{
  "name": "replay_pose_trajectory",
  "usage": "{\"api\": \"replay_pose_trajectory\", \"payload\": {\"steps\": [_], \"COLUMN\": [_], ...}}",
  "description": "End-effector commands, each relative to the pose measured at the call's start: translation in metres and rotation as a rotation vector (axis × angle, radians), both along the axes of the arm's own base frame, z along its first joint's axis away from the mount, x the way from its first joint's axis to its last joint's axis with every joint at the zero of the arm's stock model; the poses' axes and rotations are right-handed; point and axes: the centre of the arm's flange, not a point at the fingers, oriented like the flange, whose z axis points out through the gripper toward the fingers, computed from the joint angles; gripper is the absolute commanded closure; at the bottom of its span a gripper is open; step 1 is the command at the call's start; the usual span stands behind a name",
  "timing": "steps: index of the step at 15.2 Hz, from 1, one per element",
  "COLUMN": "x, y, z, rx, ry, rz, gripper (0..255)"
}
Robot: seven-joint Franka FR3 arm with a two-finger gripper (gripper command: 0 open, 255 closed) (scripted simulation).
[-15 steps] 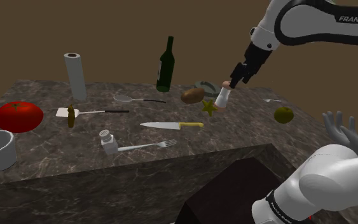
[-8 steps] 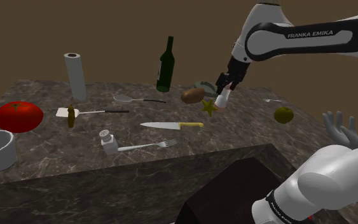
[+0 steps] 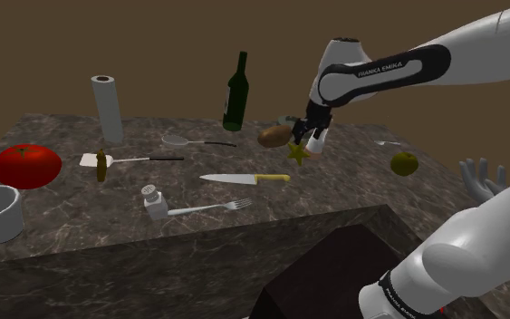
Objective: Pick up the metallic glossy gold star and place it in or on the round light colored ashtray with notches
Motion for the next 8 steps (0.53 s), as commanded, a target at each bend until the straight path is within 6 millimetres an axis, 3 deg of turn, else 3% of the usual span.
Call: {"api": "replay_pose_trajectory", "payload": {"steps": [1,8], "x": [0.018,0.02], "y": [-0.009,-0.013], "z": [-0.022,-0.054], "rx": [-0.003,-0.004], "ry": [0.009,0.009], "rz": [-0.019,-0.019], "gripper": [0,0]}}
